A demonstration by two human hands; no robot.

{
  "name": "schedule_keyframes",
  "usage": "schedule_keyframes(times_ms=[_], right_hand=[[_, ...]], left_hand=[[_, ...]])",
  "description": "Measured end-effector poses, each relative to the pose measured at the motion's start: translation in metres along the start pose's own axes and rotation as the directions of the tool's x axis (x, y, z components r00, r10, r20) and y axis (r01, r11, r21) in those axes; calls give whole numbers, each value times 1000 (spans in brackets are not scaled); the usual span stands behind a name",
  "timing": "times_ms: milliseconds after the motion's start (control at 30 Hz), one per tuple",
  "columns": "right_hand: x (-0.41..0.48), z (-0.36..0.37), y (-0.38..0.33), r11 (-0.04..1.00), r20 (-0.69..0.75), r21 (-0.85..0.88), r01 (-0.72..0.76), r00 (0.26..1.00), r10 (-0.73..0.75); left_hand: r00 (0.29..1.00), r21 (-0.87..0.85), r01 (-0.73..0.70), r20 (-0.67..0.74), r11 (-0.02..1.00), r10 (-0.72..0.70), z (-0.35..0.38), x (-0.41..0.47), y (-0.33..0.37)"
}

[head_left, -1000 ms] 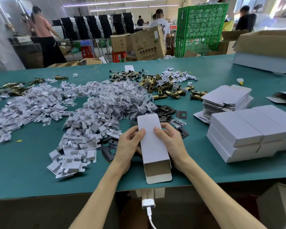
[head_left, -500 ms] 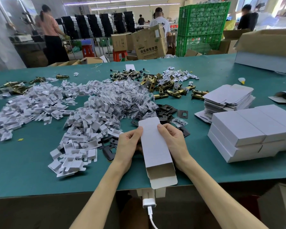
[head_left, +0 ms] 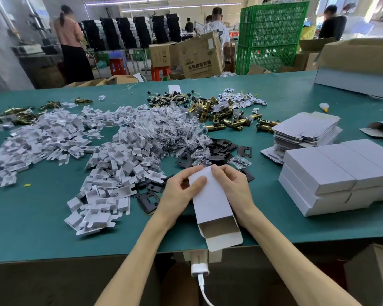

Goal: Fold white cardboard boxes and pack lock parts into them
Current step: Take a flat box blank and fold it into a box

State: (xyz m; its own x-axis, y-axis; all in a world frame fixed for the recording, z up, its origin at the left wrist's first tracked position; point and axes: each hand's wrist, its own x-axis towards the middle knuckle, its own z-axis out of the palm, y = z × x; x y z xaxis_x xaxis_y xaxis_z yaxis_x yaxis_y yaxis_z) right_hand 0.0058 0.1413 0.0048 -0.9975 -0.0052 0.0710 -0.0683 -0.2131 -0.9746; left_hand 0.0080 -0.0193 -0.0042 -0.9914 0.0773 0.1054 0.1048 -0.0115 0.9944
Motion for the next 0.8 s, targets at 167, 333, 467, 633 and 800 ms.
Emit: schedule_keyframes(times_ms=[167,333,467,633,800], right_hand=[[0,-1,-1,1000,-20,1,-6,1000,6],[1,-3,-3,999,-37,30,-37,999,38],[2,-2,-4,999,-9,-12,-36,999,36],[3,-3,-2,997,71,-42,-64,995,66],[3,-3,3,999,214,-34,-18,977,25]], left_hand=[[1000,6,-13,21,1000,13,1,0,0],[999,-6,-17,39,1000,17,2,0,0],[998,-36,-40,-41,999,39,-1,1,-2],[942,-241,-96,-336,966,10,-12,8,-4],[861,-382,-190,-508,905,-33,-19,12,-1]])
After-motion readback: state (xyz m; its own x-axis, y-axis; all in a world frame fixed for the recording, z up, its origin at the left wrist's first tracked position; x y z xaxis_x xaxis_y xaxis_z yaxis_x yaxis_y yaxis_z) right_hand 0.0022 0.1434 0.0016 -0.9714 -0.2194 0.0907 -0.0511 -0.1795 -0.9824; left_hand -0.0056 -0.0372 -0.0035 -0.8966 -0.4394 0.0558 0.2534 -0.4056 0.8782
